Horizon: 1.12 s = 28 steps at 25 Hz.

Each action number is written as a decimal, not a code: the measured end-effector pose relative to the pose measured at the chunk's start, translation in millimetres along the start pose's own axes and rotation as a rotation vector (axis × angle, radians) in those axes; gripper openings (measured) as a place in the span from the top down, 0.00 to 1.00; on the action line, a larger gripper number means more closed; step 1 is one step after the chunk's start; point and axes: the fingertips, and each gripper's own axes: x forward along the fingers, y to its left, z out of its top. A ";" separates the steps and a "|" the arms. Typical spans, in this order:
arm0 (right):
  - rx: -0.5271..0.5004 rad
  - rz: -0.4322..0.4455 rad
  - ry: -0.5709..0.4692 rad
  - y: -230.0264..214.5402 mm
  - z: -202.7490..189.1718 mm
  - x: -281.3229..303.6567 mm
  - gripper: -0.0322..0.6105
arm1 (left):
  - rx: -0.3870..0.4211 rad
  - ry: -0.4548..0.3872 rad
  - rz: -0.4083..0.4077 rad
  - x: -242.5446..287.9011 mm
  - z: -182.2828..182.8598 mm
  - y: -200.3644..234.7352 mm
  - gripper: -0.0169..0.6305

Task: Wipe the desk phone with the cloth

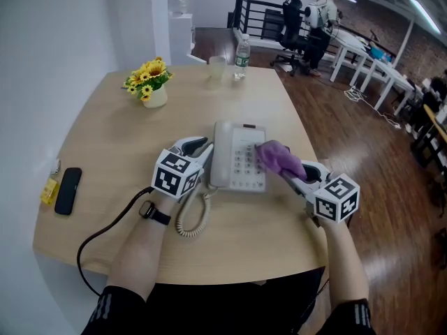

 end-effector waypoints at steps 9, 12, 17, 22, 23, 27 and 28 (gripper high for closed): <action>0.292 -0.083 -0.218 -63.8 7.9 13.8 0.76 | -0.003 0.000 -0.001 0.3 -0.6 0.6 0.88; 0.333 -0.101 -0.230 -74.3 -7.5 16.8 0.76 | -0.002 -0.001 -0.002 0.7 -0.2 0.1 0.88; 0.318 -0.097 -0.254 -72.8 -10.5 13.0 0.76 | -0.004 0.000 -0.003 -0.2 0.3 0.1 0.88; 0.299 -0.100 -0.257 -72.5 -12.9 8.9 0.77 | -0.003 -0.001 -0.003 -0.2 -0.2 0.5 0.88; 0.287 -0.103 -0.249 -72.8 -14.0 9.1 0.77 | -0.002 -0.001 -0.002 -0.2 -0.2 0.6 0.88; 0.240 -0.108 -0.217 -71.5 -17.3 12.5 0.77 | -0.001 -0.001 0.002 -0.5 0.9 1.0 0.88; 0.233 -0.108 -0.214 -70.5 -17.4 12.8 0.77 | -0.001 -0.001 0.002 -0.5 0.9 1.0 0.88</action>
